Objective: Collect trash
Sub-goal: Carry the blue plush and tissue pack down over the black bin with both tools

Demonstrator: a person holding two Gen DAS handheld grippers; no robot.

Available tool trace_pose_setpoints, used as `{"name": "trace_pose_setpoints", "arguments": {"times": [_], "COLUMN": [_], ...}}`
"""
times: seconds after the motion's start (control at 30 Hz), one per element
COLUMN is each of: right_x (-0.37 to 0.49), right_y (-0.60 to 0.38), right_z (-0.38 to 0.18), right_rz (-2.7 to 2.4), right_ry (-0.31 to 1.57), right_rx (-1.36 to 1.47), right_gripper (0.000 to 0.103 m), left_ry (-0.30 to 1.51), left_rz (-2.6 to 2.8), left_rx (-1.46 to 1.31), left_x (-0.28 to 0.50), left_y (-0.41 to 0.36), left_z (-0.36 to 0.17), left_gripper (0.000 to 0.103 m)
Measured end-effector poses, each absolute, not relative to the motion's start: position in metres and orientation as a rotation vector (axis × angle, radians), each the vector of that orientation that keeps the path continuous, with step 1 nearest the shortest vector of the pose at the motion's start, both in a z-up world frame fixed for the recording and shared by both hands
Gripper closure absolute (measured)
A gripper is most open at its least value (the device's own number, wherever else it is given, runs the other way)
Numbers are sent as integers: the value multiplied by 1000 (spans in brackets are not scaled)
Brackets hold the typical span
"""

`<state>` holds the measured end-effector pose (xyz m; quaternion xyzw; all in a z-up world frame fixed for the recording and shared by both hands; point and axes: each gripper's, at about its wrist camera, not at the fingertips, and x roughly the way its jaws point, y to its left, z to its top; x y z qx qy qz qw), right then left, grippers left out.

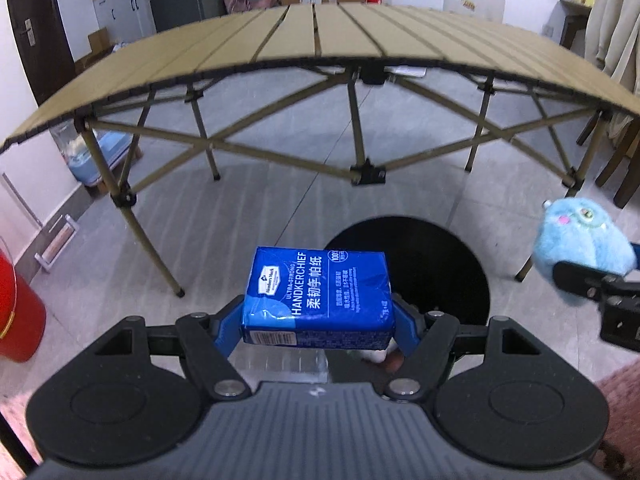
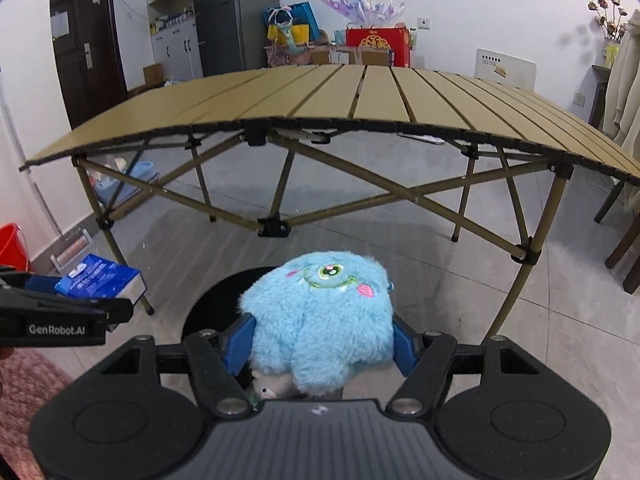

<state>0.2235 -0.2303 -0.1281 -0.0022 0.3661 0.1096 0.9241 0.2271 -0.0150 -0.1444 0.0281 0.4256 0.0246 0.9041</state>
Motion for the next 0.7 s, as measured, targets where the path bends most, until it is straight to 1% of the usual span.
{"name": "trace_pose_setpoints", "arguments": {"times": [0.4,0.7], "right_x": [240,260], "right_y": [-231,-235], "right_z": [-154,-173], "right_rz": [192,170], "right_ry": [840,894], "right_rx": [-18,2], "right_gripper": [35,35], "left_ry": [931,1027], "left_rz": [79,114], "left_rx": [46,23], "left_x": [238,251], "left_y": [0,16], "left_z": [-177,-197], "left_gripper": [29,29]}}
